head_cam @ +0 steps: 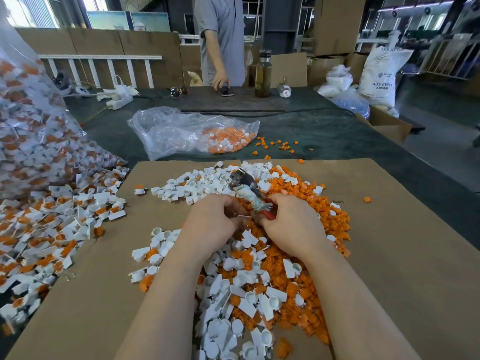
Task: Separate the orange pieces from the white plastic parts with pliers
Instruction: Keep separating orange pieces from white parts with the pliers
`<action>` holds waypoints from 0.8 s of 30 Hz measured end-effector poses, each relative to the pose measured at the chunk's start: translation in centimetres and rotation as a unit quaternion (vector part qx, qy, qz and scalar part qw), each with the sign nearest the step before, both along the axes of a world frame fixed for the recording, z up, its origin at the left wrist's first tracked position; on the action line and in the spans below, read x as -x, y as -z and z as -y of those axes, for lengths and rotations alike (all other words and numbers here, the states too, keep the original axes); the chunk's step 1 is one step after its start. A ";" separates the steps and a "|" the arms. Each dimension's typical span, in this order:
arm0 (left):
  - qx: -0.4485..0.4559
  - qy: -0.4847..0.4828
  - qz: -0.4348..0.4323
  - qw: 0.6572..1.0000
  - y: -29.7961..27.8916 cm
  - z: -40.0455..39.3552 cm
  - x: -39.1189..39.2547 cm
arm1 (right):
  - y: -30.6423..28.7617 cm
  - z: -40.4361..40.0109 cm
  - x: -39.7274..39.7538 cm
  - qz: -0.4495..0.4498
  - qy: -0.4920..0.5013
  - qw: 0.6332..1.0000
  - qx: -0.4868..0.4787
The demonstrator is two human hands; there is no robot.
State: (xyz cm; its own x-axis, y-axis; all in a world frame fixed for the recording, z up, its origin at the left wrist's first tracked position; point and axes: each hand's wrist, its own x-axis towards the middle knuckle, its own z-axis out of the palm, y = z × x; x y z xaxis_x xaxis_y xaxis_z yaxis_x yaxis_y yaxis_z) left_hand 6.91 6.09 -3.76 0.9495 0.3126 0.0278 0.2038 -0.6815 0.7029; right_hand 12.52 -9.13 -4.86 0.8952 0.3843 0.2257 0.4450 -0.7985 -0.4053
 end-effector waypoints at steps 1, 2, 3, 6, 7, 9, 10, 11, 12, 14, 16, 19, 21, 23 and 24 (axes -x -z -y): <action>0.016 -0.006 0.010 1.000 0.0 0.1 0.0 | -0.1 0.0 0.0 0.007 0.006 1.000 -0.012; 0.028 -0.017 0.022 0.999 0.0 0.1 0.0 | -0.1 0.0 -0.1 0.011 0.013 1.000 -0.025; 0.032 -0.030 0.034 0.998 0.0 0.1 0.0 | -0.2 0.0 -0.1 0.010 0.021 0.999 -0.039; 0.026 -0.072 0.064 0.995 -0.1 -0.1 0.0 | -0.1 0.0 -0.3 -0.006 0.042 0.996 -0.077; 0.038 -0.081 0.072 0.993 -0.2 -0.1 0.0 | -0.1 0.1 -0.4 -0.010 0.046 0.995 -0.087; 0.071 -0.092 0.079 0.990 -0.3 0.0 0.1 | -0.2 0.1 -0.4 -0.018 0.045 0.992 -0.119; 0.083 -0.096 0.080 0.989 -0.3 0.1 0.1 | -0.2 0.1 -0.4 -0.020 0.041 0.990 -0.137; 0.094 -0.098 0.080 0.987 -0.4 0.2 0.1 | -0.3 0.1 -0.4 -0.018 0.038 0.988 -0.151; 0.103 -0.099 0.079 0.987 -0.5 0.2 0.1 | -0.4 0.0 -0.3 -0.015 0.035 0.986 -0.161; 0.118 -0.092 0.082 0.985 -0.5 0.3 0.1 | -0.5 -0.1 -0.2 -0.012 0.028 0.983 -0.181; 0.135 -0.082 0.091 0.983 -0.6 0.4 0.3 | -0.6 -0.2 -0.1 -0.014 0.019 0.978 -0.206; 0.164 -0.067 0.104 0.979 -0.9 0.6 0.5 | -0.7 -0.3 0.1 -0.013 0.008 0.972 -0.233; 0.190 -0.064 0.106 0.974 -1.1 0.7 0.6 | -0.7 -0.4 0.2 -0.021 0.004 0.968 -0.250; 0.215 -0.066 0.112 0.968 -1.2 0.8 0.6 | -0.7 -0.4 0.2 -0.031 0.003 0.962 -0.270; 0.230 -0.070 0.118 0.964 -1.3 0.8 0.6 | -0.7 -0.4 0.3 -0.033 0.003 0.959 -0.280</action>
